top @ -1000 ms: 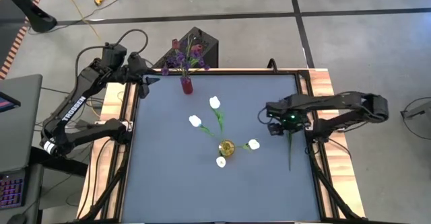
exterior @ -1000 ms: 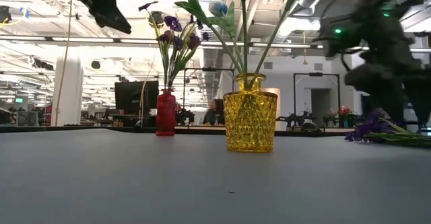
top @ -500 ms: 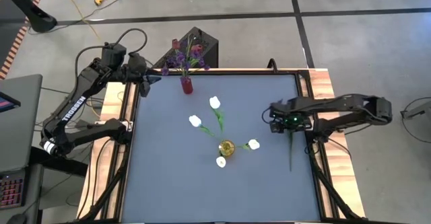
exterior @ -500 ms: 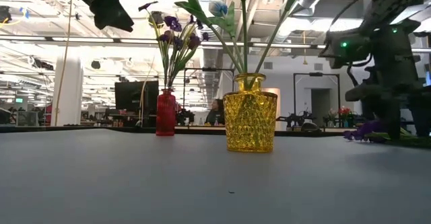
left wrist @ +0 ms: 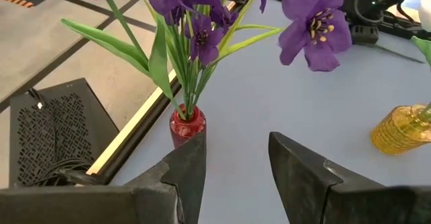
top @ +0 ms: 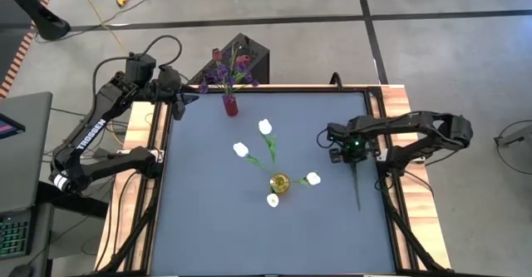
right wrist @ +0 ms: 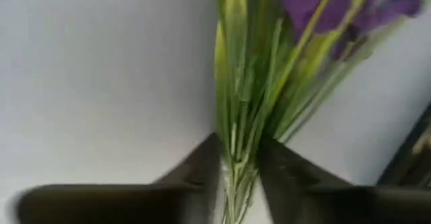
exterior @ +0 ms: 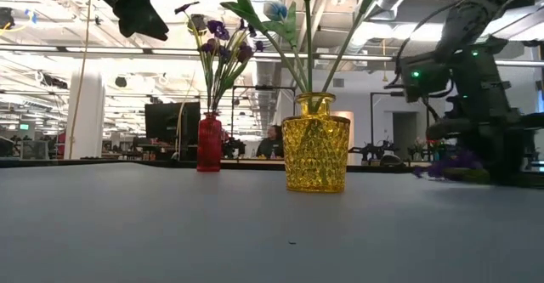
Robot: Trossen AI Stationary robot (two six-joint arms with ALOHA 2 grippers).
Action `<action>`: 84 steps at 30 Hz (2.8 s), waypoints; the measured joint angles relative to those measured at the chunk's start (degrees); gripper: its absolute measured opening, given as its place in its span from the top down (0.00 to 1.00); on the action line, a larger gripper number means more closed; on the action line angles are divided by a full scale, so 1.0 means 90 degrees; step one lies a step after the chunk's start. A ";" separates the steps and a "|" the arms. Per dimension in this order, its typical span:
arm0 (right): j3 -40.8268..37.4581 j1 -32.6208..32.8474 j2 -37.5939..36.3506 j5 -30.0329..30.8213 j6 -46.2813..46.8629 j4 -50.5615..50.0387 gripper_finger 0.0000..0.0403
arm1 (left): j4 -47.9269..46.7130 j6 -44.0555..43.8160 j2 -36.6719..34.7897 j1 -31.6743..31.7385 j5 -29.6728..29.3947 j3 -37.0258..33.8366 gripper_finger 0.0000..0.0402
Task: Sort flowers into vase by color
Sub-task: Put the violet flowers into the red vase
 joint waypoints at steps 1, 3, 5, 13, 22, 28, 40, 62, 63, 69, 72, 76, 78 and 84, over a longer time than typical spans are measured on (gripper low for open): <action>0.0054 -0.0070 0.0005 0.0103 -0.0083 0.0082 0.79 | -0.0018 0.0000 0.0000 0.0000 0.0003 0.0000 0.63; 0.0199 -0.0257 -0.0009 0.0412 -0.0237 0.0385 0.91 | -0.0043 0.0000 0.0000 0.0000 0.0006 0.0000 0.63; 0.0371 -0.0470 -0.0009 0.0583 -0.0489 0.0719 0.93 | -0.0045 -0.0002 0.0000 0.0000 0.0006 0.0000 0.63; 0.1590 -0.1290 -0.0008 0.0671 -0.2402 0.2563 0.90 | -0.0320 -0.0014 0.0000 0.0000 0.0011 0.0000 0.63; 0.2684 -0.1329 -0.0017 0.0351 -0.5224 0.6381 0.91 | -0.0694 -0.0781 0.0000 0.0000 -0.0026 -0.0241 0.63; 0.2704 -0.1445 0.0013 0.0084 -0.6473 0.8120 0.92 | -0.0452 -0.2016 0.0000 -0.0058 -0.0429 -0.0791 0.63; 0.2707 -0.1643 0.2161 -0.2191 -0.5019 1.3371 0.92 | 0.0589 -0.2239 0.0002 -0.0340 -0.1195 -0.1868 0.63; 0.3433 -0.1149 0.4048 -0.1975 -0.5527 1.5385 0.92 | 0.3504 -0.1117 0.1218 -0.0840 -0.1548 -0.2521 0.61; 0.3433 -0.1140 0.4050 -0.1978 -0.5605 1.5367 0.92 | 0.3621 -0.1058 0.1303 -0.0843 -0.1532 -0.2521 0.59; 0.3435 -0.1094 0.4050 -0.1974 -0.5685 1.5010 0.92 | 0.3903 -0.0715 0.1884 -0.0843 -0.1512 -0.2519 0.46; 0.3435 -0.1025 0.4053 -0.1970 -0.5947 1.4822 0.92 | 0.4180 -0.0645 0.2225 -0.0843 -0.1520 -0.2521 0.38; 0.3435 -0.0945 0.4053 -0.1952 -0.6105 1.4823 0.92 | 0.4755 -0.0652 0.2642 -0.0843 -0.1524 -0.2521 0.32; 0.3435 -0.0922 0.4053 -0.1922 -0.6107 1.4765 0.92 | 0.5058 -0.0652 0.2826 -0.0843 -0.1522 -0.2518 0.30; 0.3435 -0.0872 0.4053 -0.1733 -0.6525 1.4581 0.92 | 0.5664 -0.0584 0.3233 -0.0843 -0.1494 -0.2518 0.30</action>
